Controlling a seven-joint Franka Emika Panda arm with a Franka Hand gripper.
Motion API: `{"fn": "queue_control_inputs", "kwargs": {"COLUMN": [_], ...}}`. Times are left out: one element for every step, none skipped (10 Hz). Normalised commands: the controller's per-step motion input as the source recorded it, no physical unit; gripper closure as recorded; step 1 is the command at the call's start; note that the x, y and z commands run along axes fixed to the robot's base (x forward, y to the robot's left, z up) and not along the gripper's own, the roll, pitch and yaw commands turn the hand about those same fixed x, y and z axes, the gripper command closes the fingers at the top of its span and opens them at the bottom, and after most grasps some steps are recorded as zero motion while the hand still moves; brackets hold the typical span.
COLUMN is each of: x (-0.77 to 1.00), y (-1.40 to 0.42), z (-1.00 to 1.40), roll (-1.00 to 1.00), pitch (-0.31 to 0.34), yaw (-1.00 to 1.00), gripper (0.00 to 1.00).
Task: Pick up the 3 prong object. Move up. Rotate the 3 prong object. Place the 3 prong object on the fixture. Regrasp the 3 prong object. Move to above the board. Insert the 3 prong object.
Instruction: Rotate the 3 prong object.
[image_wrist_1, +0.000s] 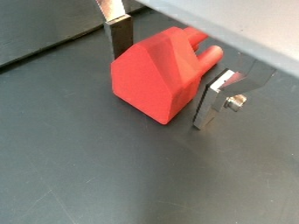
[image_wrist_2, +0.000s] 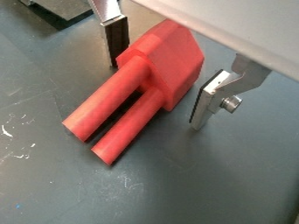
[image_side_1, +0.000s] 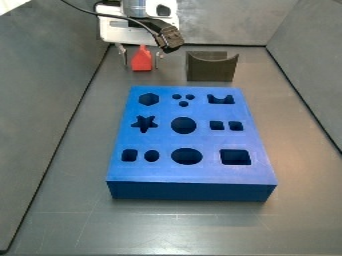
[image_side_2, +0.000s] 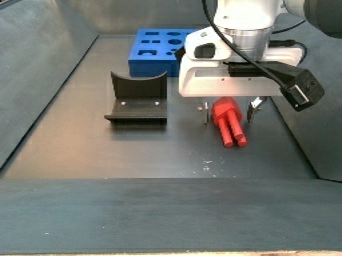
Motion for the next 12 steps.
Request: {"fn": "queue_control_inputs", "kwargs": {"x": [0.01,0.01,0.01,0.01,0.01,0.01,0.01,0.01,0.01,0.01,0.01,0.01], "y": [0.01,0.01,0.01,0.01,0.01,0.01,0.01,0.01,0.01,0.01,0.01,0.01], "z": [-0.17,-0.17,-0.17,-0.17,-0.17,-0.17,-0.17,-0.17,-0.17,-0.17,-0.17,-0.17], "roll": [0.06,0.06,0.06,0.06,0.06,0.06,0.06,0.06,0.06,0.06,0.06,0.06], "pitch": [-0.013,-0.013,-0.013,-0.013,-0.013,-0.013,-0.013,-0.013,-0.013,-0.013,-0.013,-0.013], "yaw": [0.0,0.0,0.0,0.0,0.0,0.0,0.0,0.0,0.0,0.0,0.0,0.0], "gripper": [0.0,0.0,0.0,0.0,0.0,0.0,0.0,0.0,0.0,0.0,0.0,0.0]}}
